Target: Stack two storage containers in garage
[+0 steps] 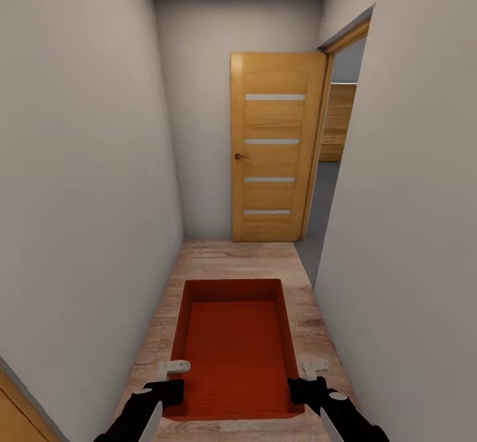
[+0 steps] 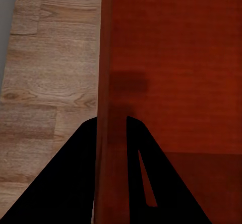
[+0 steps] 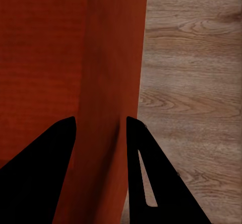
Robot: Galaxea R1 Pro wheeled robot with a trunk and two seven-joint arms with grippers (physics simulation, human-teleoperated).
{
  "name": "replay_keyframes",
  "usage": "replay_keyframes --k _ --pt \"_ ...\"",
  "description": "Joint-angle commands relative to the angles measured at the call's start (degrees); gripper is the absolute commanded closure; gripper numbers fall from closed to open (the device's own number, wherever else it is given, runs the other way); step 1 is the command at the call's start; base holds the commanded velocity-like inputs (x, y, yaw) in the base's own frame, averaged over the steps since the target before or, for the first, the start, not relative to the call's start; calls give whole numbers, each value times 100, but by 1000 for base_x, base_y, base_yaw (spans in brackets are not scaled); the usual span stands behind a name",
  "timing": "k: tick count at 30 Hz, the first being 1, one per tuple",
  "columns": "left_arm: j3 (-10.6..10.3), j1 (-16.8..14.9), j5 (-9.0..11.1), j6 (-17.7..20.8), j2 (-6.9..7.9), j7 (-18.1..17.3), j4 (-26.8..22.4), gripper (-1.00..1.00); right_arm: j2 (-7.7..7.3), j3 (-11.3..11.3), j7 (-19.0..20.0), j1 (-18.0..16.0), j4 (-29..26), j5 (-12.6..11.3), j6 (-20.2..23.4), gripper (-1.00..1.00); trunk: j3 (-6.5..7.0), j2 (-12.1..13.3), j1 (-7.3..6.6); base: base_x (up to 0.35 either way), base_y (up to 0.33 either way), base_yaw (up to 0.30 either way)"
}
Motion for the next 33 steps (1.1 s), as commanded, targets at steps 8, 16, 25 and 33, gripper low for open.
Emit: replay_keyframes --k 8,16,25,33 --pt "-6 0 -96 47 14 108 2 100 -5 44 130 -5 -130 -87 -125 100 -9 -7 5 329 0 0" --pt "-6 1 -96 47 13 108 2 100 -3 44 133 -5 -130 -87 -125 100 -9 -7 5 329 0 0" --pt "-8 -1 -96 47 11 107 2 100 -4 44 130 -5 -130 -89 -125 100 -9 -7 5 329 0 0" --pt "-8 0 -96 47 11 108 2 100 -4 44 131 -5 -130 -87 -125 100 -9 -7 5 329 0 0"
